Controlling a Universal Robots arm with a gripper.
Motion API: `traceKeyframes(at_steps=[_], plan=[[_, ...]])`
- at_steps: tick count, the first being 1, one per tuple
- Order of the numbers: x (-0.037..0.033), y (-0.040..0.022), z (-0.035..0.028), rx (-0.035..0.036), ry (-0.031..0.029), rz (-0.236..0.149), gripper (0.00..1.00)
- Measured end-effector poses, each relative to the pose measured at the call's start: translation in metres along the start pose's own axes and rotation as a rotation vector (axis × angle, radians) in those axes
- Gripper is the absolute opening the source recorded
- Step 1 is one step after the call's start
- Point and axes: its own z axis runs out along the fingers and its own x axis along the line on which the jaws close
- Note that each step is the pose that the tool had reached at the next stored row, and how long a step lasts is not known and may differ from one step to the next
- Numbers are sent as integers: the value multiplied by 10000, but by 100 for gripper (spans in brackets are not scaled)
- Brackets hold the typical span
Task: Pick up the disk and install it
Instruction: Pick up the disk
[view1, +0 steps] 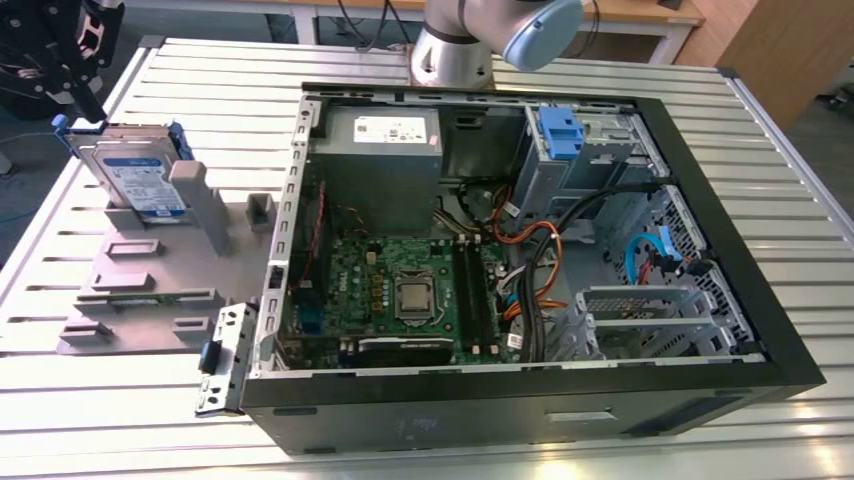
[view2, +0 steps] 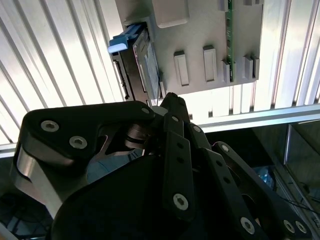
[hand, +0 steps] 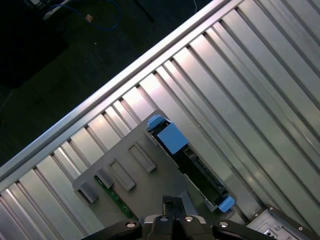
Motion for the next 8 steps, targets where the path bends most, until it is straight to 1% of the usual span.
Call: traceKeyframes(at_steps=[8], plan=[[0,0,0,2,5,-47,11]])
